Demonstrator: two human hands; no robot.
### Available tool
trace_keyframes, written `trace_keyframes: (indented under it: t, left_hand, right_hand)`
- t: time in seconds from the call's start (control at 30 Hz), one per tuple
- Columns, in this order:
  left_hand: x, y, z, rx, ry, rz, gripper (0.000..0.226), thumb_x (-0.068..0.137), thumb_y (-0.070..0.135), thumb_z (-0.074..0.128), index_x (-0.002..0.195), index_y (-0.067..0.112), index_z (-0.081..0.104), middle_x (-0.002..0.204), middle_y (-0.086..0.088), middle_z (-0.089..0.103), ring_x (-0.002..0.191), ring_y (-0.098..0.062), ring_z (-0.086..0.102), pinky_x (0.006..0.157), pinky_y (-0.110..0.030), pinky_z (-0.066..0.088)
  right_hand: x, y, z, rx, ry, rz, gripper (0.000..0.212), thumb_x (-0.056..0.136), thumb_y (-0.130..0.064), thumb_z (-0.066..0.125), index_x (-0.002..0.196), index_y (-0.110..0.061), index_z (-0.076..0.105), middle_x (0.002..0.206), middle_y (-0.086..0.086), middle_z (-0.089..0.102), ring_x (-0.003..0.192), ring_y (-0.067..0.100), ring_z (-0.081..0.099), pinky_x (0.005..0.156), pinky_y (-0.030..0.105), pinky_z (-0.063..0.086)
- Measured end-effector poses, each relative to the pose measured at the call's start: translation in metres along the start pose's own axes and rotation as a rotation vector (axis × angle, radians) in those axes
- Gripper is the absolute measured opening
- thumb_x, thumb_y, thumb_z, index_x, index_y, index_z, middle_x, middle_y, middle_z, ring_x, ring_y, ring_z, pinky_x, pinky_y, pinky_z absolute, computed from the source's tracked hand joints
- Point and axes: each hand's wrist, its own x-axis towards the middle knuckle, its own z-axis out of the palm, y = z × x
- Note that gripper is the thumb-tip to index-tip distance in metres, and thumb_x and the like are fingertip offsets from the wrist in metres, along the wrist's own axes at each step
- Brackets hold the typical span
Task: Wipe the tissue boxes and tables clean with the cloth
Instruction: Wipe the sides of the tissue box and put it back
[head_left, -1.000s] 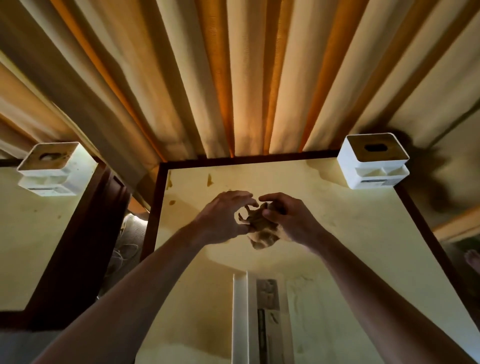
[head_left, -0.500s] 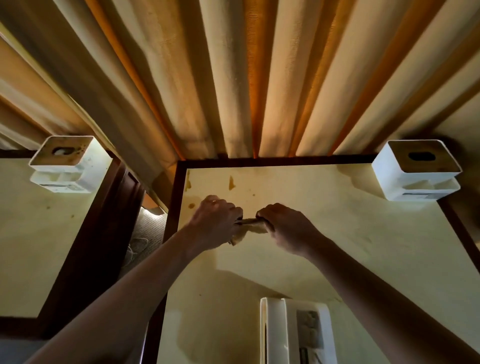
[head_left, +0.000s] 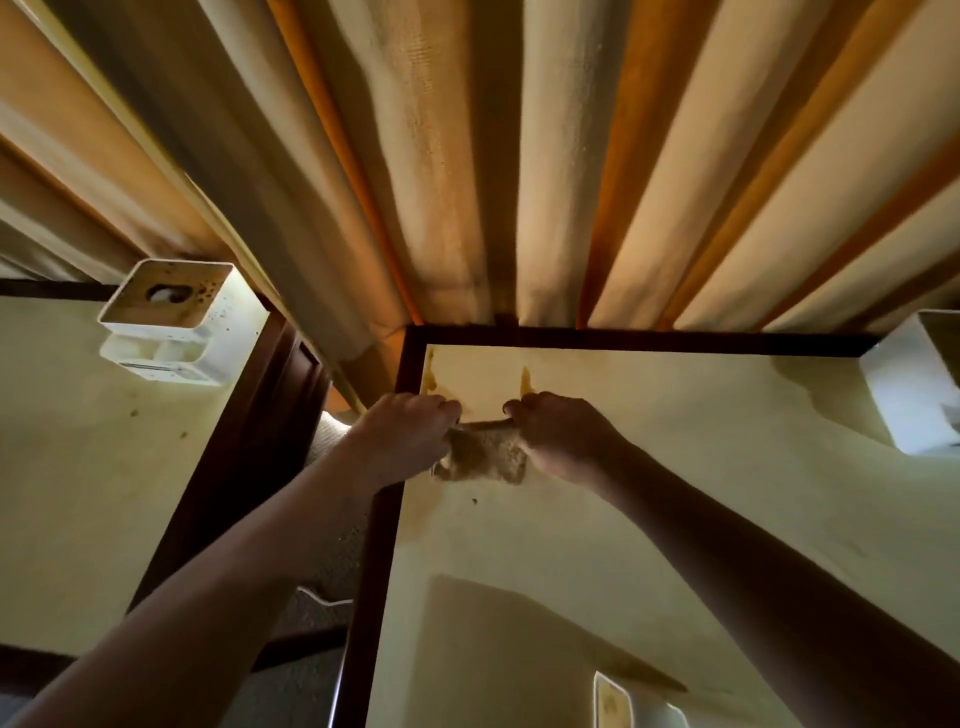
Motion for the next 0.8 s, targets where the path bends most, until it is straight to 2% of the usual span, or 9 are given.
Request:
trace_keyframes:
  t: [0.1,0.23,0.33,0.43,0.5,0.57,0.67,0.73,0.8]
  left_hand:
    - [0.016,-0.025,-0.014,-0.019,0.034,-0.043,0.017,0.097,0.022,0.054,0.110,0.012,0.060,0.105,-0.005,0.065,0.095,-0.024,0.066,0.082,-0.039,0.055]
    - [0.033,-0.058,-0.032,0.150,0.263,0.032,0.015,0.075,0.010,0.076,0.084,0.010,0.065,0.077,-0.008,0.066,0.065,-0.028,0.068,0.056,-0.038,0.057]
    - [0.035,-0.073,-0.034,0.180,0.375,0.006,0.020,0.078,0.011,0.072,0.096,0.010,0.065,0.087,-0.006,0.068,0.078,-0.028,0.071,0.055,-0.041,0.057]
    - [0.031,-0.076,-0.014,0.155,0.484,-0.041,0.010,0.083,0.016,0.061,0.092,0.014,0.063,0.087,-0.004,0.066,0.082,-0.026,0.069,0.049,-0.040,0.054]
    - [0.024,-0.076,0.016,0.112,0.468,-0.008,0.018,0.087,0.019,0.046,0.089,0.013,0.062,0.087,-0.005,0.065,0.081,-0.028,0.067,0.049,-0.041,0.056]
    - [0.014,-0.076,0.051,0.110,0.413,0.044,0.022,0.090,0.016,0.042,0.090,0.011,0.063,0.089,-0.007,0.065,0.083,-0.030,0.067,0.052,-0.042,0.056]
    - [0.000,-0.071,0.080,0.032,0.295,0.069,0.009,0.081,0.008,0.068,0.090,0.012,0.067,0.087,-0.006,0.064,0.079,-0.026,0.067,0.050,-0.037,0.055]
    - [-0.006,-0.065,0.084,-0.025,0.185,0.031,0.020,0.078,0.023,0.065,0.095,0.015,0.068,0.097,-0.005,0.064,0.091,-0.025,0.065,0.063,-0.038,0.057]
    - [-0.011,-0.059,0.081,-0.075,0.143,-0.054,0.047,0.074,0.044,0.050,0.109,0.019,0.068,0.117,-0.002,0.059,0.111,-0.024,0.056,0.093,-0.041,0.051]
  right_hand:
    - [0.031,0.005,-0.010,-0.007,0.017,0.000,0.042,0.093,-0.022,0.060,0.131,-0.011,0.047,0.117,0.010,0.062,0.104,0.026,0.063,0.077,0.035,0.052]
    - [0.071,0.015,-0.032,-0.081,0.109,0.023,0.025,0.099,-0.015,0.048,0.121,-0.007,0.054,0.112,0.012,0.064,0.100,0.030,0.066,0.076,0.040,0.053]
    - [0.087,0.019,-0.033,-0.133,0.255,0.050,0.028,0.099,-0.013,0.041,0.120,-0.003,0.057,0.110,0.016,0.065,0.093,0.032,0.067,0.070,0.041,0.057]
    - [0.087,0.012,-0.014,-0.166,0.376,-0.001,0.020,0.087,-0.006,0.052,0.096,0.002,0.068,0.085,0.020,0.067,0.071,0.034,0.068,0.052,0.036,0.055]
    - [0.081,0.004,0.011,-0.168,0.392,-0.010,0.011,0.078,-0.004,0.066,0.087,0.000,0.070,0.075,0.018,0.066,0.058,0.031,0.065,0.042,0.031,0.050]
    - [0.072,-0.006,0.039,-0.188,0.356,-0.036,0.016,0.075,-0.007,0.070,0.091,-0.003,0.071,0.078,0.017,0.069,0.060,0.029,0.067,0.044,0.031,0.051]
    - [0.058,-0.016,0.070,-0.179,0.256,-0.108,0.021,0.069,-0.012,0.075,0.089,-0.009,0.075,0.085,0.011,0.073,0.078,0.026,0.070,0.058,0.031,0.056]
    - [0.053,-0.014,0.079,-0.160,0.224,-0.128,0.024,0.068,-0.019,0.082,0.091,-0.014,0.076,0.091,0.006,0.074,0.088,0.022,0.069,0.066,0.031,0.056]
    - [0.046,-0.008,0.080,-0.085,0.225,-0.114,0.019,0.078,-0.026,0.074,0.095,-0.019,0.074,0.095,0.003,0.072,0.091,0.020,0.066,0.065,0.031,0.055]
